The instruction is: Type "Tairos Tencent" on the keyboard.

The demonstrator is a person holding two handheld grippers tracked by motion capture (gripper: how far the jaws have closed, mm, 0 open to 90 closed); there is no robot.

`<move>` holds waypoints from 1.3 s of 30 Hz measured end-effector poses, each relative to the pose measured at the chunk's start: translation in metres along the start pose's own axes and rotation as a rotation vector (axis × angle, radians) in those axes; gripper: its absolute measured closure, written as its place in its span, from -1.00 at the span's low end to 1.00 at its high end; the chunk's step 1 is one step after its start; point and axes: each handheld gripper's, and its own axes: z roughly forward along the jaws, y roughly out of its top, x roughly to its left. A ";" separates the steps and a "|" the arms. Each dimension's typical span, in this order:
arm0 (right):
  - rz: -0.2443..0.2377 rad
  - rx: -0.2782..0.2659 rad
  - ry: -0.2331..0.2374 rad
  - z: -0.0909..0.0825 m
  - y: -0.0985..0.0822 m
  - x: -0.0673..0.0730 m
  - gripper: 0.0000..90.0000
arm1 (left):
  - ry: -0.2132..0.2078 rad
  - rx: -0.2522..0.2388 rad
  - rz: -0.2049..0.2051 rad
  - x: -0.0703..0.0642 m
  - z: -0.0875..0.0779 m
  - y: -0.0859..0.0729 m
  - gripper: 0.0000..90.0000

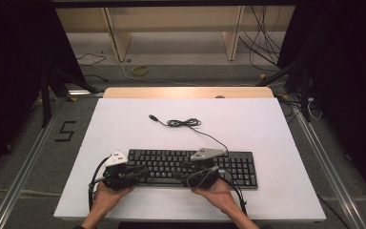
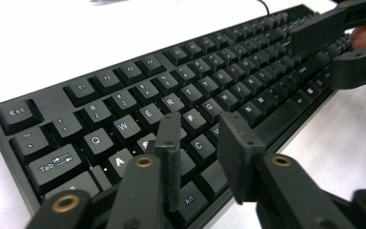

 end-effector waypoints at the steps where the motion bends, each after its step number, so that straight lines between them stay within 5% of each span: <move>1: 0.001 0.001 -0.004 -0.001 0.000 0.000 -0.06 | 0.000 0.003 0.004 0.000 0.001 0.001 0.62; 11: 0.009 -0.016 -0.012 -0.014 -0.004 -0.003 -0.09 | -0.009 0.047 0.050 -0.007 0.012 0.004 0.97; 39: 0.017 -0.028 -0.016 -0.028 -0.014 -0.003 -0.17 | -0.008 0.121 0.032 -0.006 0.026 0.004 0.98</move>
